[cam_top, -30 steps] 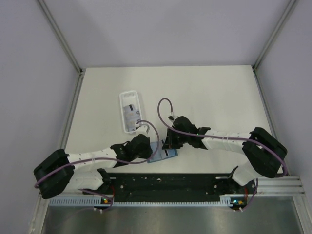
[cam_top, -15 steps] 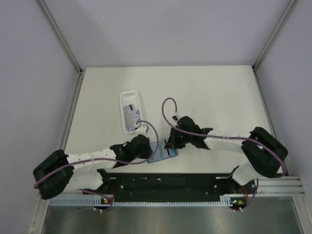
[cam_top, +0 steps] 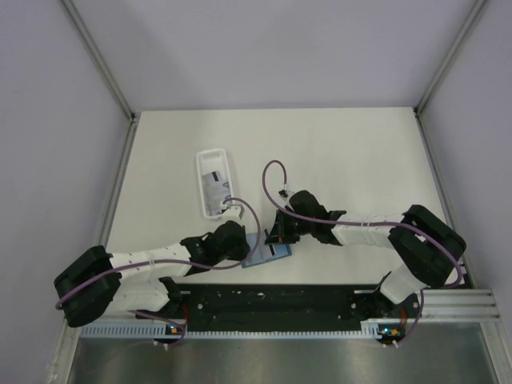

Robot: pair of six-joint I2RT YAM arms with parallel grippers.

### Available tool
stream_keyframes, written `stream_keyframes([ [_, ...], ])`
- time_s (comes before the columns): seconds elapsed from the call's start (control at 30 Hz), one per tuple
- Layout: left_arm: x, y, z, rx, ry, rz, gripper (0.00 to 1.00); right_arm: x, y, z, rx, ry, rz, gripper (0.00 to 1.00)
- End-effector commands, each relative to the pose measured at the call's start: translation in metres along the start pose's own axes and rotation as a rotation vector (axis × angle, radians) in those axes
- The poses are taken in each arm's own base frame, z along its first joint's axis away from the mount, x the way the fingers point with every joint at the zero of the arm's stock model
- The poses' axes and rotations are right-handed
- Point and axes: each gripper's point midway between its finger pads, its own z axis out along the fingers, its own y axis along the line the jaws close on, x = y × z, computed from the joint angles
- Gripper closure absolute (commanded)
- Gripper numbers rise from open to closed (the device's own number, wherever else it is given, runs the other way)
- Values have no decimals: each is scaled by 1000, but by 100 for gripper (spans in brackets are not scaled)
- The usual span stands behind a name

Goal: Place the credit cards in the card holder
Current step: Turn over the card slot in the card holder.

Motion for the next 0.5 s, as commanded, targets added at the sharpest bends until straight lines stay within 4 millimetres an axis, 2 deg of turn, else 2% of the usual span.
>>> stream_keyframes([
  [0.0, 7, 8, 1, -17, 15, 7, 100, -6, -1, 5, -13, -19, -15, 100],
  [0.47, 7, 8, 1, -18, 14, 4, 100, -1, -13, 13, 16, -7, 5, 100],
])
